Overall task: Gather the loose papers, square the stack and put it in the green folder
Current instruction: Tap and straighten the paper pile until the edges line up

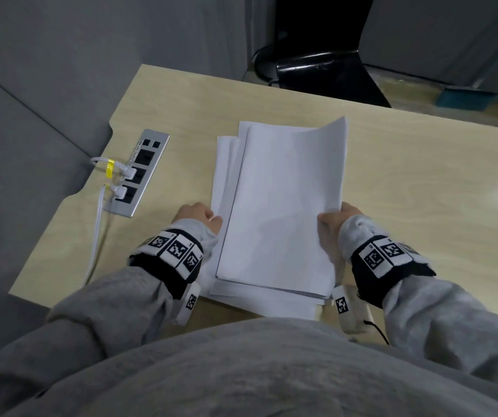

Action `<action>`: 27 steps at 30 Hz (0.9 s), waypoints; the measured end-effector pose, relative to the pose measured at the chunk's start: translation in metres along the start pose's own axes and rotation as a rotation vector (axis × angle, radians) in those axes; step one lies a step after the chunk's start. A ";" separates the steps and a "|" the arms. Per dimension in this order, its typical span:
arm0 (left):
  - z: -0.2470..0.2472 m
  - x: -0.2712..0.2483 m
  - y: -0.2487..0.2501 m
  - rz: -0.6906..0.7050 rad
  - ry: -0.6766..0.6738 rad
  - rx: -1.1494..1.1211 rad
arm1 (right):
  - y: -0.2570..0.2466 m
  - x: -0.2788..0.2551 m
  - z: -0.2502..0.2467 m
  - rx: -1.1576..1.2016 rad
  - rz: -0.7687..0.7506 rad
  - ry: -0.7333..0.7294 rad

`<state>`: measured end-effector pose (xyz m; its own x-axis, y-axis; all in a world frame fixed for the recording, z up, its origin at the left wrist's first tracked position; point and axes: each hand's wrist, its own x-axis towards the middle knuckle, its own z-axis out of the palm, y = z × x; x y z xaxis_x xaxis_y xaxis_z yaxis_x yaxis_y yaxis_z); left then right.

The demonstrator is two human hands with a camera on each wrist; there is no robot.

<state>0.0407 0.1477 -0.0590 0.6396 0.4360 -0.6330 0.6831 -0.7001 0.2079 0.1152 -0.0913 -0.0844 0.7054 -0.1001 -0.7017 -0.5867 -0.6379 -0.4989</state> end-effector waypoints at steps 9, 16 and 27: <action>0.007 0.009 0.025 -0.098 -0.114 -0.228 | -0.008 -0.018 0.024 -0.334 -0.035 0.106; 0.019 0.025 -0.003 0.132 -0.177 -0.472 | -0.012 -0.017 0.015 -0.268 -0.114 -0.055; -0.039 -0.026 -0.004 0.497 -0.003 -1.003 | -0.028 -0.053 -0.026 0.576 -0.566 0.118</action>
<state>0.0351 0.1617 -0.0141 0.9208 0.2324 -0.3133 0.3273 -0.0232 0.9446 0.1045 -0.0876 -0.0202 0.9747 0.0194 -0.2228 -0.2186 -0.1265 -0.9676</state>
